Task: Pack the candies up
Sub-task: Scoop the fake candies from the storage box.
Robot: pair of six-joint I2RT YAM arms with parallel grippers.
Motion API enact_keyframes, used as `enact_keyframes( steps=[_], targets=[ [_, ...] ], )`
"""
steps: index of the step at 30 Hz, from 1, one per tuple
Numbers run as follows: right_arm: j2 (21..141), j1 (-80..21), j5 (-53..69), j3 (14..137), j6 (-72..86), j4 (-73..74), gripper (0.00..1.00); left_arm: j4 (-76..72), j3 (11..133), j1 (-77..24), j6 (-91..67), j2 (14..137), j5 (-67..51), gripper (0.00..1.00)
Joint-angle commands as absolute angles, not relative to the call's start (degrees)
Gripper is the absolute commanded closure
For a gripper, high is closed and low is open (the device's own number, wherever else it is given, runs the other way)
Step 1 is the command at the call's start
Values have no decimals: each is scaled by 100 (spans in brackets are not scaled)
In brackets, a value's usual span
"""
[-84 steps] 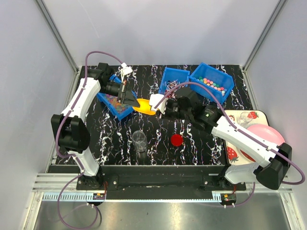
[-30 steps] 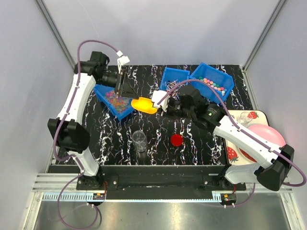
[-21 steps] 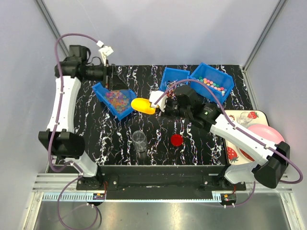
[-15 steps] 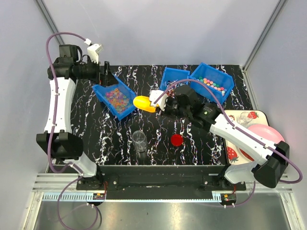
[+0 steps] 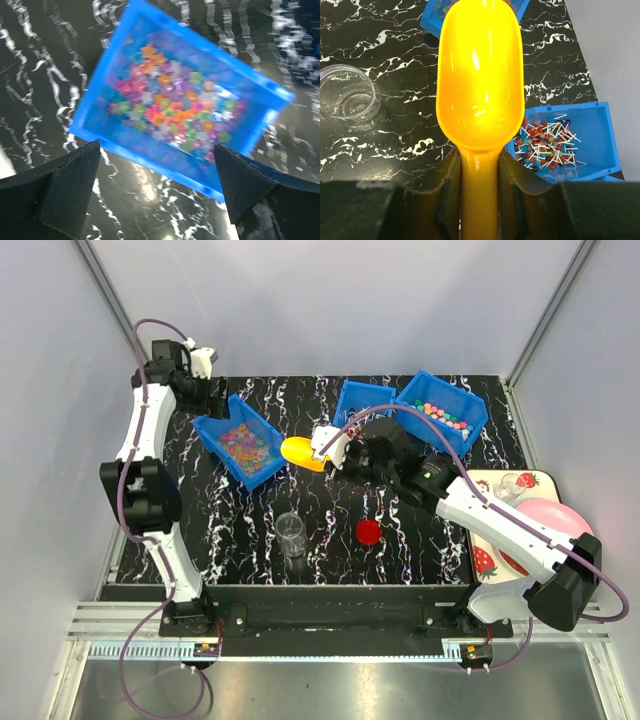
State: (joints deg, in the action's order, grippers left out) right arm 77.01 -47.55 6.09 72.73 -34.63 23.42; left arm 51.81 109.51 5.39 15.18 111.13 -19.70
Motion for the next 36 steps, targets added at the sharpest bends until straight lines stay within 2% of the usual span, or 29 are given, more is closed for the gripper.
enact_keyframes(
  steps=[1,12,21,24,30,34,36],
  targets=[
    [7638,-4702,633,7348,-3401,2057,100,4729,11487,545,1547,11346,-1284,1],
    [7743,-4702,721,7374,-3375,2153,100,4465,11750,536,1635,12023,-703,1],
    [7822,-4711,756,7418,-3366,2206,100,4517,11821,545,1837,12401,-615,8],
    [7857,-4711,782,7427,-3357,2232,100,4561,11769,536,1889,12463,-633,12],
    [7893,-4720,791,7471,-3358,2276,100,4667,11523,519,1863,12419,-782,30],
    [7928,-4711,756,7550,-3401,2355,100,4676,11207,519,1679,12217,-782,35],
    [7971,-4720,703,7646,-3419,2478,100,4676,10908,510,1469,12034,-782,41]
  ],
)
